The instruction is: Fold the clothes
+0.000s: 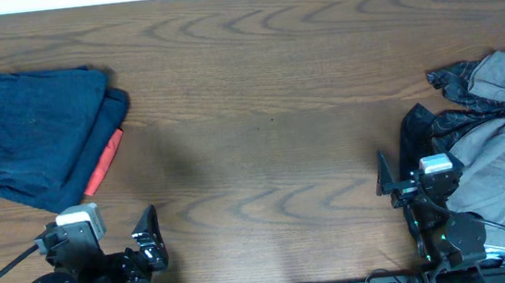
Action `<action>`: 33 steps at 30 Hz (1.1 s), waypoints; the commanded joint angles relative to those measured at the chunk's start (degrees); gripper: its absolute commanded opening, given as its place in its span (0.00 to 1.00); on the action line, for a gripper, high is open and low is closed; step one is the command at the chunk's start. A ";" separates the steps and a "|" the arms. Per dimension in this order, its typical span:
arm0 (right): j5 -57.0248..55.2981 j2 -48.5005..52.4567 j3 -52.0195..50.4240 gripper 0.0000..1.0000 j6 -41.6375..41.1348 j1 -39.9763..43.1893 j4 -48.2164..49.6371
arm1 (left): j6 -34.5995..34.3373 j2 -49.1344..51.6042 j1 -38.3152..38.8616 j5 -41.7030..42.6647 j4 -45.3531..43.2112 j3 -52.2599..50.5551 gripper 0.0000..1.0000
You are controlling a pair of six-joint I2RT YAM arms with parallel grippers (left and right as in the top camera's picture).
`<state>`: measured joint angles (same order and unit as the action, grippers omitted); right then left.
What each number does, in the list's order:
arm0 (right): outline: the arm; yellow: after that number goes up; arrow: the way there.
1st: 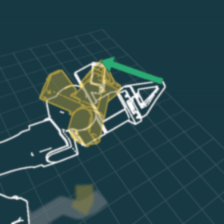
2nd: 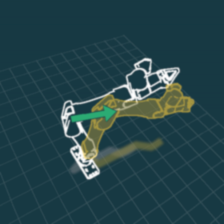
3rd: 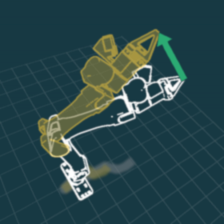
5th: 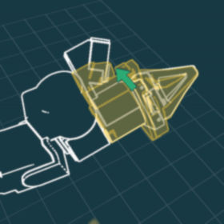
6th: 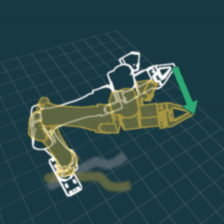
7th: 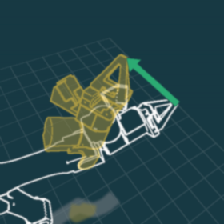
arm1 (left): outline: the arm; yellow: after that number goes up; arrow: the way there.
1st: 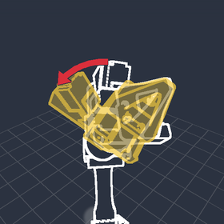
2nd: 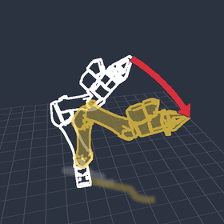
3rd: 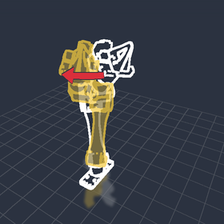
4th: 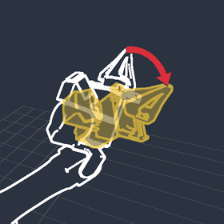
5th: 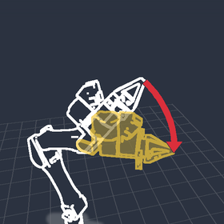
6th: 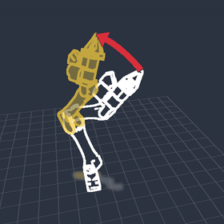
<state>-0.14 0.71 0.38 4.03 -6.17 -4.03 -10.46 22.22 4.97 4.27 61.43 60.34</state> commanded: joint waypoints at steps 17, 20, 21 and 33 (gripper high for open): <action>0.39 -0.39 -0.07 0.99 0.76 0.63 -0.24 | 1.07 -0.90 -0.66 -1.84 1.29 -0.13 0.98; 0.39 -0.39 -0.07 0.99 0.76 0.63 -0.24 | 1.05 -1.51 -2.91 -2.45 4.48 -0.48 0.98; 0.39 -0.39 -0.07 0.99 0.76 0.63 -0.24 | 1.07 -1.81 -3.98 -2.45 4.98 -1.05 0.98; 0.39 -0.39 -0.07 0.99 0.76 0.63 -0.24 | 2.71 -14.51 -7.58 -2.16 -15.91 -27.82 0.98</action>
<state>0.05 0.69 0.38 4.05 -6.17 -4.01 -8.71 10.68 -2.26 2.57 48.42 37.47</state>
